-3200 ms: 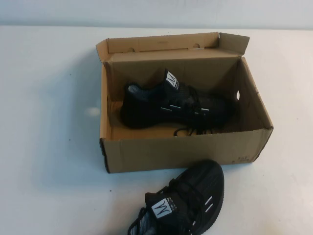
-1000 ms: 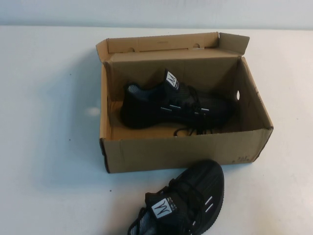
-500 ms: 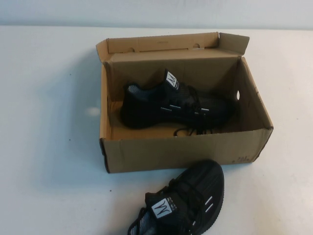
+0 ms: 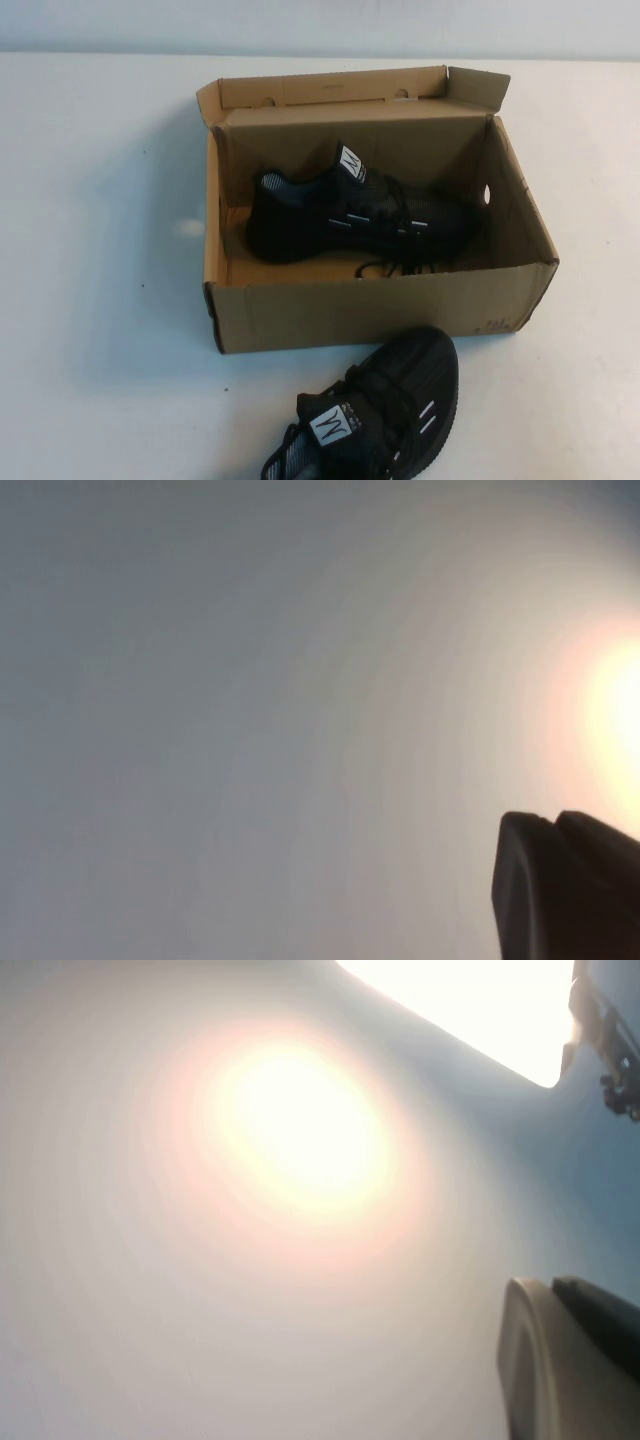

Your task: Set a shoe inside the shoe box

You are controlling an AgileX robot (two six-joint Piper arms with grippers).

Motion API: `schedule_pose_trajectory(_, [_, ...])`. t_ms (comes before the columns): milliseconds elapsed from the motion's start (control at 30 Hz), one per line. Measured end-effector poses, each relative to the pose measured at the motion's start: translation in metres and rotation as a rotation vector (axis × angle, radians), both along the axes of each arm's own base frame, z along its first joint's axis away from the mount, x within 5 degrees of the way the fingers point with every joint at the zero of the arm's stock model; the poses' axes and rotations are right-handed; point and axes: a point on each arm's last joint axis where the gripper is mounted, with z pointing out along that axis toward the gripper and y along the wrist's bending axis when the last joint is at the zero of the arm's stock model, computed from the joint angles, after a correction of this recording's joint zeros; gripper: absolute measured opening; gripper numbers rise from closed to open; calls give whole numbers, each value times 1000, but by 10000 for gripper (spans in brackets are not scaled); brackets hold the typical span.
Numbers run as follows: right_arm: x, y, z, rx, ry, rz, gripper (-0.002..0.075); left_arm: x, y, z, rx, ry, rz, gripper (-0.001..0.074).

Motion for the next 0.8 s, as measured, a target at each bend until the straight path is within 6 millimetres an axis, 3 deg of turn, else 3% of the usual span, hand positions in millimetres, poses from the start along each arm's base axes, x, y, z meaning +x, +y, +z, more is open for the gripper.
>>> schedule_pose_trajectory(133, [-11, -1, 28, 98, -153, 86, -16, -9, 1, 20, -25, -87, -19, 0])
schedule_pose_trajectory(467, [-62, 15, 140, 113, -322, 403, -16, -59, 14, 120, -45, -216, 37, -1])
schedule_pose_trajectory(567, [-62, 24, 169, 24, -204, 427, -16, -73, 18, 142, -46, -205, 59, -1])
schedule_pose_trajectory(633, [-51, 31, 182, -61, -42, 432, -16, -75, 20, 156, -42, -148, 74, -1])
schedule_pose_trajectory(800, [-5, 44, 184, -170, 393, 480, -16, -44, 19, 162, 6, 214, 123, -1])
